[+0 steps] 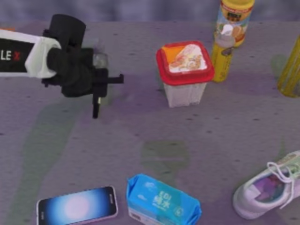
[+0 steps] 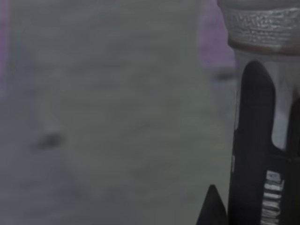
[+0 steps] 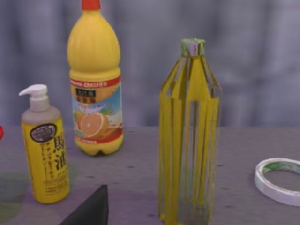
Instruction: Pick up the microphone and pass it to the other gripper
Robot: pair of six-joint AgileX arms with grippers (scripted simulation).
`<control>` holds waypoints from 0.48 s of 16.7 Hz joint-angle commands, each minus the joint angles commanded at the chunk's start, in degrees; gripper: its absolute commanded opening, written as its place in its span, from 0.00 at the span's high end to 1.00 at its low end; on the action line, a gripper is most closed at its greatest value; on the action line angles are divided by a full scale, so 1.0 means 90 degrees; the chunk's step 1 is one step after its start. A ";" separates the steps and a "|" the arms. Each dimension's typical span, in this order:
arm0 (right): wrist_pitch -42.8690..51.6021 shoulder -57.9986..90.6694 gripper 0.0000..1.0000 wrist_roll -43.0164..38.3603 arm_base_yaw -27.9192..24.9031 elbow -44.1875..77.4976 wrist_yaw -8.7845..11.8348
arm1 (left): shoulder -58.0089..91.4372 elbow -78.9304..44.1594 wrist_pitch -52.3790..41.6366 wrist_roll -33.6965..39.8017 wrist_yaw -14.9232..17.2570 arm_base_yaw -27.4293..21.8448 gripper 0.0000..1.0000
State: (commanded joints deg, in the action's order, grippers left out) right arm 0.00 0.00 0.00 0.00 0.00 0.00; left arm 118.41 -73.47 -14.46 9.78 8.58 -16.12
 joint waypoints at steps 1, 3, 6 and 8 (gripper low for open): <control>0.0000 0.0000 0.00 0.0000 0.0000 0.0000 0.0000 | -0.0095 0.0153 0.0551 -0.0087 0.0210 0.0020 1.00; 0.0000 0.0000 0.00 0.0000 0.0000 0.0000 0.0000 | -0.0308 0.0493 0.1727 -0.0271 0.0652 0.0060 1.00; 0.0000 0.0000 0.00 0.0000 0.0000 0.0000 0.0000 | -0.0704 0.1041 0.3544 -0.0557 0.1320 0.0127 1.00; 0.0000 0.0000 0.00 0.0000 0.0000 0.0000 0.0000 | -0.0993 0.1380 0.4658 -0.0744 0.1735 0.0169 1.00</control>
State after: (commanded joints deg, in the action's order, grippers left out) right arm 0.00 0.00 0.00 0.00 0.00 0.00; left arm 109.47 -61.05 27.46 3.08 24.19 -14.60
